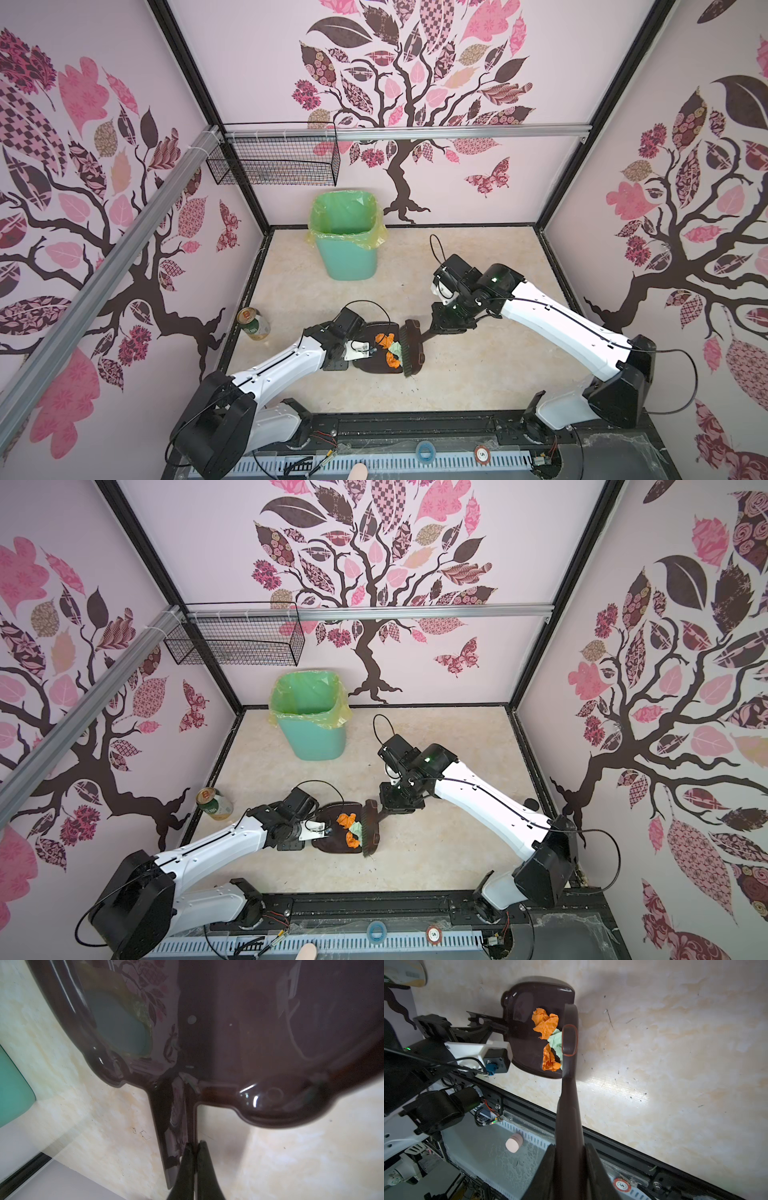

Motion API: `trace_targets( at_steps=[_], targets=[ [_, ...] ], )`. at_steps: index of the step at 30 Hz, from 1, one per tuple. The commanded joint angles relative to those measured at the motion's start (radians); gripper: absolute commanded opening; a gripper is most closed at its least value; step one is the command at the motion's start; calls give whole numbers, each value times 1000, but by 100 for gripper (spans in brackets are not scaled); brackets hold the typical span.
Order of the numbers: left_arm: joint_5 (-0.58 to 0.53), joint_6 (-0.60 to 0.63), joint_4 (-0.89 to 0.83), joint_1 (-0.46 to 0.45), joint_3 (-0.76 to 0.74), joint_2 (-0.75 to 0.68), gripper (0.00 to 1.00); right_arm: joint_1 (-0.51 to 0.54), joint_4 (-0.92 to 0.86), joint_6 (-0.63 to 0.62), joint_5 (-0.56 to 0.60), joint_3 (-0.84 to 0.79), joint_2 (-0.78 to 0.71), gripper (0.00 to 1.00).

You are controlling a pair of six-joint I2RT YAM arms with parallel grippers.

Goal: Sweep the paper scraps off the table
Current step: 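Push the remaining scraps onto the dustpan with the right brush, then lift the loaded dustpan with the left gripper and carry it over the green bin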

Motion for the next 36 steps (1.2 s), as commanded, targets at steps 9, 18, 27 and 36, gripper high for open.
trace_targets(
  at_steps=[9,18,27,36],
  targets=[
    [25,-27,-6,-1,14,-9,0,3,-65,-34,83,154,-15,0],
    [87,-46,-105,56,132,-67,0,-163,-194,-121,152,186,-158,0],
    [92,-44,-196,74,229,-175,0,-196,-143,-146,158,50,-209,0],
    [113,38,-473,114,466,-145,0,-195,-98,-153,144,-32,-239,0]
  ],
)
